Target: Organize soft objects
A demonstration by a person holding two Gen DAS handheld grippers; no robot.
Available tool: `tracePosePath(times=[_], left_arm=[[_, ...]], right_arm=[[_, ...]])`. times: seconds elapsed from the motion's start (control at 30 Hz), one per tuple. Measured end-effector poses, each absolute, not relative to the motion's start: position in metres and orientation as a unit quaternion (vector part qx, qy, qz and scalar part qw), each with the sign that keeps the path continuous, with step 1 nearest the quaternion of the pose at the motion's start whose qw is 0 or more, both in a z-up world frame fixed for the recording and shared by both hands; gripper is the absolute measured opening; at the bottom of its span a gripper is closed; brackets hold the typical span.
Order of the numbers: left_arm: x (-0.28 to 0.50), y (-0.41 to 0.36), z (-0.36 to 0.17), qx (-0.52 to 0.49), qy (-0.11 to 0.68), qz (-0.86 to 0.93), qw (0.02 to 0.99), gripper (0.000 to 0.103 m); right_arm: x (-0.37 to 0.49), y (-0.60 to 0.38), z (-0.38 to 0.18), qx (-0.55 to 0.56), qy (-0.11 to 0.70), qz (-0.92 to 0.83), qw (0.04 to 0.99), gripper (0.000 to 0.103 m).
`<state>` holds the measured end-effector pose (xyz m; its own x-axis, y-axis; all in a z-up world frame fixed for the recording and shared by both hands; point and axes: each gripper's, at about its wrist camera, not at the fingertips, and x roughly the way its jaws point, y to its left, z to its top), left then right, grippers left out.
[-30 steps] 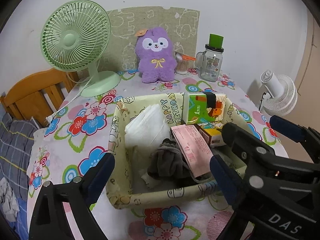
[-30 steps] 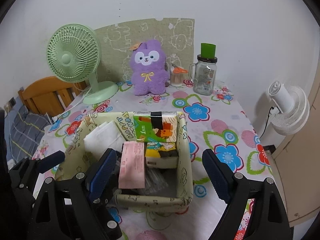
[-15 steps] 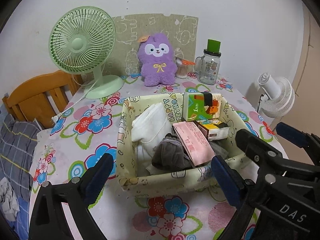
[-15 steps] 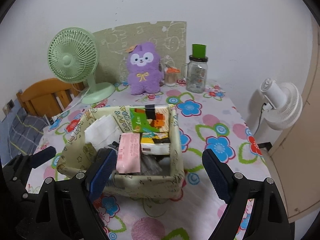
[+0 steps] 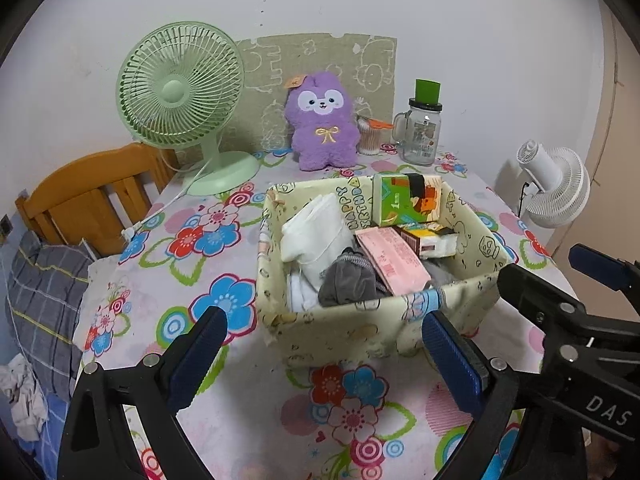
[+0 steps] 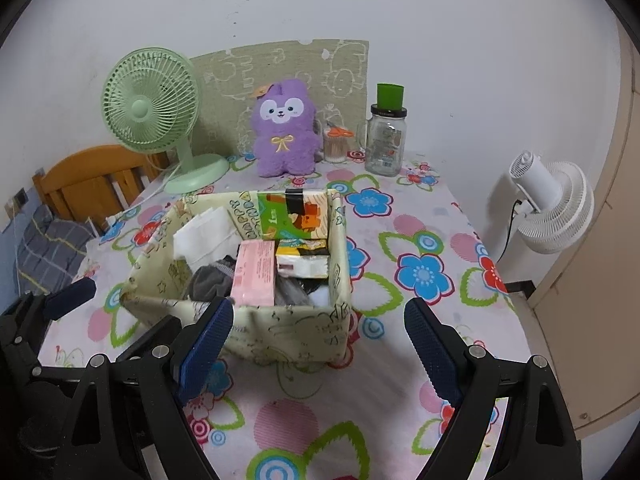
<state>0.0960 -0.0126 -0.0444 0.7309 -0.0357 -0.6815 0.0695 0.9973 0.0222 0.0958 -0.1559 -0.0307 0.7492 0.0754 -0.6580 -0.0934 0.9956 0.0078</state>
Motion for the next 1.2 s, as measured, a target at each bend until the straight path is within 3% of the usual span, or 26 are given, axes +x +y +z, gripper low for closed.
tracePosePath(times=[1.2], left_arm=[[0.023, 0.0, 0.002, 0.006, 0.319, -0.023, 0.948, 0.103]], right_arm=[[0.022, -0.175, 0.005, -0.001, 0.326, 0.031, 0.945, 0.089]])
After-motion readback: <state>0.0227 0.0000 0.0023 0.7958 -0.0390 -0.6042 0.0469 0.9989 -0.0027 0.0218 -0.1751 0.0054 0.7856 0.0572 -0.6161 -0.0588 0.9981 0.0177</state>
